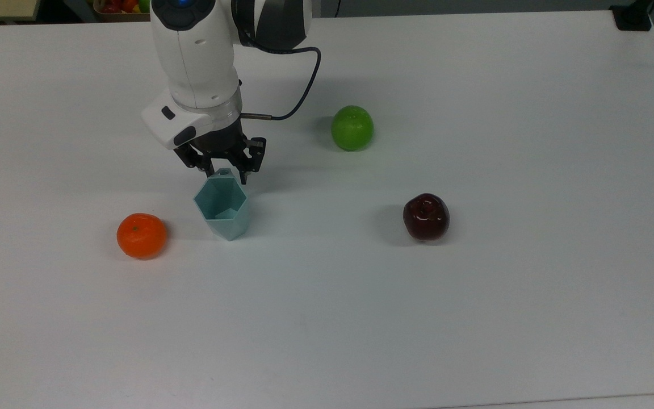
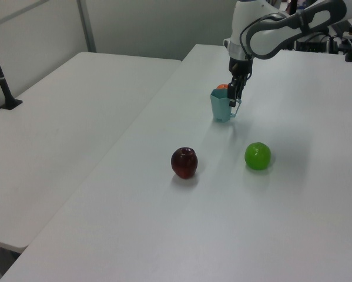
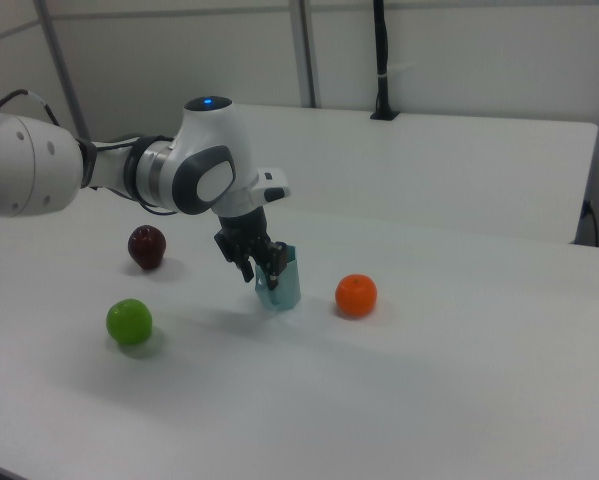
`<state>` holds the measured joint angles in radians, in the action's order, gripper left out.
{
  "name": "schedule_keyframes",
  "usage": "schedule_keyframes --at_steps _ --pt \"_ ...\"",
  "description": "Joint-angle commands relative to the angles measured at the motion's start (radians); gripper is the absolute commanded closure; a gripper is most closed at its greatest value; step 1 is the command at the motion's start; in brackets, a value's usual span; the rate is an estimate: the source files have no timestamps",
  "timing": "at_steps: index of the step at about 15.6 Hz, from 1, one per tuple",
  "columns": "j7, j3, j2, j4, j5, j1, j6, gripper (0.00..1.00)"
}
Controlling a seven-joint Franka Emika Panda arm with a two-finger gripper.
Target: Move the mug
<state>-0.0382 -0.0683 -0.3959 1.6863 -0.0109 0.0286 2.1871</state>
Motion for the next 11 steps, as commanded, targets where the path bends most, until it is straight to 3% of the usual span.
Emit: schedule_keyframes --at_steps 1,11 --pt "-0.023 -0.007 0.012 0.016 0.008 0.008 0.02 0.62" --pt "-0.022 -0.007 0.014 0.033 0.008 0.01 0.017 0.85"
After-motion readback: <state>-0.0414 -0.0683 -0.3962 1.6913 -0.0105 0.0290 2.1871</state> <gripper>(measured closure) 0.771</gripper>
